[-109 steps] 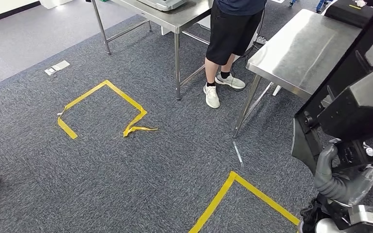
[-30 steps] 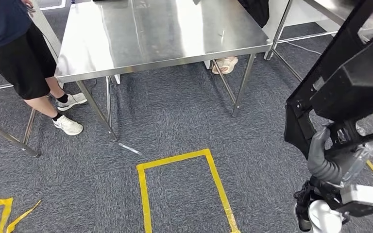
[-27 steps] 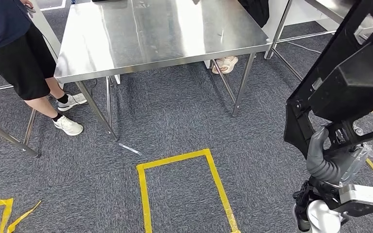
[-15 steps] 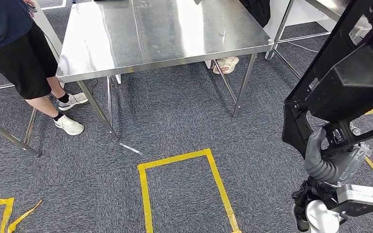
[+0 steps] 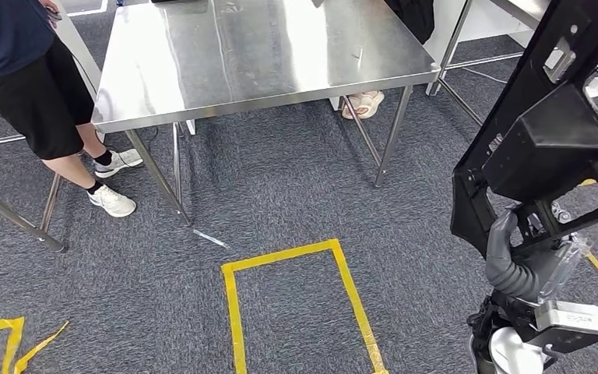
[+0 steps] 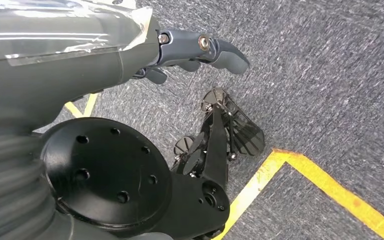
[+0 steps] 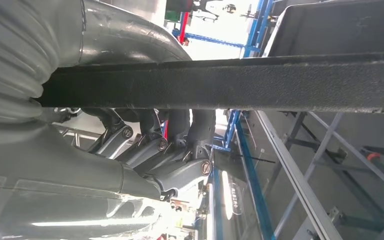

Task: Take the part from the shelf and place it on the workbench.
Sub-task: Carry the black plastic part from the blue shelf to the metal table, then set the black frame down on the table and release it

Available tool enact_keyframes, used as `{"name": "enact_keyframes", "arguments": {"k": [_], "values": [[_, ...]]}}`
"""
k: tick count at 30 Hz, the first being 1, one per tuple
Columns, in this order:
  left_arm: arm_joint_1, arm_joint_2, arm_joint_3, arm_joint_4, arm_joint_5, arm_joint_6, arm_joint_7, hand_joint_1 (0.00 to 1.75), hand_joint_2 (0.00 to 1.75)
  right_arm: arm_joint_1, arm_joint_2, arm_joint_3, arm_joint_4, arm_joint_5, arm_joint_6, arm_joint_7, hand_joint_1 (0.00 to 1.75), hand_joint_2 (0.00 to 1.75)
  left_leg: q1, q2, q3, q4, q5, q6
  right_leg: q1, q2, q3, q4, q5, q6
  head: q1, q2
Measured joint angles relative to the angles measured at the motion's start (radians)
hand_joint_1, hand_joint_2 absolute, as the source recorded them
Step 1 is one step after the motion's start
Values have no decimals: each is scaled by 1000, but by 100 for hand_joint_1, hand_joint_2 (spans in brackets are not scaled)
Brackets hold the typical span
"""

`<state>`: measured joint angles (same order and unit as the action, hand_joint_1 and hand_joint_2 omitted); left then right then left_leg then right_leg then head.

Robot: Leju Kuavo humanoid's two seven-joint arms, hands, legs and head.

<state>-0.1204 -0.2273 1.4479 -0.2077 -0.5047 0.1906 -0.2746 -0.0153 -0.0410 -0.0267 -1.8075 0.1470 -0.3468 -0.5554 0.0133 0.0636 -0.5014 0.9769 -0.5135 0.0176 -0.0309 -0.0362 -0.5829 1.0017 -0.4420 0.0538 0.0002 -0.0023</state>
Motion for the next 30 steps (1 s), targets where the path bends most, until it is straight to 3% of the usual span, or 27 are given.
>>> {"name": "enact_keyframes", "arguments": {"k": [2,3,5,6,7,8,10,11,12,14,16,17,18,20,21,22,23,24,26,27,28,30], "values": [[-1,0,-1,0,0,1,1,0,175,1,0,0,-2,1,1,-1,175,175,8,0,25,-44,24,15,2,11,-6,15,-10,5,1,0],[-1,-1,-2,0,0,1,2,0,175,1,-1,0,-2,1,1,-1,175,175,14,0,35,-60,35,17,1,18,-25,53,-27,3,3,0],[-1,-2,-3,0,0,5,3,0,175,4,-2,0,-1,3,4,-1,175,175,19,-2,37,-66,38,16,-5,28,-83,170,-67,5,4,0],[0,-2,-3,1,0,7,4,0,175,6,-3,0,0,4,5,-1,175,175,23,-4,37,-65,37,12,-10,29,-107,215,-76,11,5,0],[0,-3,-3,1,0,10,4,0,175,7,-3,0,1,5,6,0,175,175,28,-6,38,-64,34,5,-17,29,-116,226,-70,23,5,0],[1,-3,-3,1,0,13,4,0,175,7,-4,0,2,6,7,0,175,175,37,-9,40,-60,29,-6,-25,28,-107,200,-51,39,5,0],[1,-1,-5,1,-2,18,5,0,175,6,-3,0,4,5,8,0,175,175,52,-14,40,-42,11,-35,-43,24,-53,87,-5,75,7,0],[1,0,-7,0,-4,18,6,0,175,6,-3,0,5,5,8,1,175,175,57,-15,36,-28,-2,-52,-47,25,-32,45,2,80,12,0],[0,1,-8,0,-5,19,6,0,175,7,-3,0,6,5,8,2,175,175,57,-15,32,-17,-14,-65,-49,27,-22,28,-3,72,15,0],[-1,2,-11,0,-8,20,8,0,175,10,-3,-1,7,6,7,3,175,175,56,-14,30,-10,-30,-82,-48,37,-22,41,-26,38,14,0],[-1,0,-12,1,-9,22,9,0,175,14,-3,-2,6,6,7,3,175,175,60,-18,35,-5,-41,-87,-43,43,-19,52,-39,15,3,0],[-1,0,-13,1,-9,24,9,0,175,15,-3,-3,4,6,6,3,175,175,61,-24,23,24,-56,-84,-39,46,-14,53,-44,6,-2,0],[-2,-1,-13,1,-10,26,10,0,175,15,-2,-3,3,6,6,3,175,175,57,-32,-7,79,-79,-78,-33,48,-8,52,-48,-1,-5,0],[0,-1,-13,1,-13,29,10,0,175,18,-2,-4,1,8,6,3,175,175,42,-47,-109,239,-128,-57,-19,52,2,50,-56,-15,-9,0],[2,-1,-13,1,-13,30,10,0,175,20,-2,-4,1,9,6,3,175,175,33,-50,-160,305,-138,-46,-11,55,7,50,-62,-23,-9,0],[4,-1,-13,1,-14,30,11,0,175,22,-1,-4,1,9,6,3,175,175,22,-53,-196,337,-129,-32,-2,59,13,50,-67,-29,-10,0],[6,-1,-13,1,-14,31,11,0,175,24,-1,-4,1,10,6,3,175,175,11,-55,-214,328,-98,-13,8,64,21,49,-73,-35,-10,0],[7,-1,-13,1,-15,31,11,0,175,24,-1,-4,1,10,6,3,175,175,-4,-60,-213,285,-52,11,17,68,30,48,-80,-41,-10,0],[9,3,-13,0,-15,31,11,0,175,25,0,-4,1,10,7,3,175,175,-36,-77,-182,158,39,70,30,75,45,43,-93,-47,-5,0],[10,4,-13,0,-15,32,10,0,175,27,0,-4,1,10,7,3,175,175,-50,-82,-164,112,61,89,31,78,51,38,-99,-47,-2,0],[11,5,-13,0,-15,32,11,0,175,28,1,-4,1,10,7,3,175,175,-58,-86,-149,84,69,102,32,82,57,31,-102,-45,2,0],[11,4,-13,0,-15,33,11,0,175,31,2,-4,-1,10,7,4,175,175,-65,-82,-121,54,63,104,30,84,74,32,-94,-32,1,0]]}}
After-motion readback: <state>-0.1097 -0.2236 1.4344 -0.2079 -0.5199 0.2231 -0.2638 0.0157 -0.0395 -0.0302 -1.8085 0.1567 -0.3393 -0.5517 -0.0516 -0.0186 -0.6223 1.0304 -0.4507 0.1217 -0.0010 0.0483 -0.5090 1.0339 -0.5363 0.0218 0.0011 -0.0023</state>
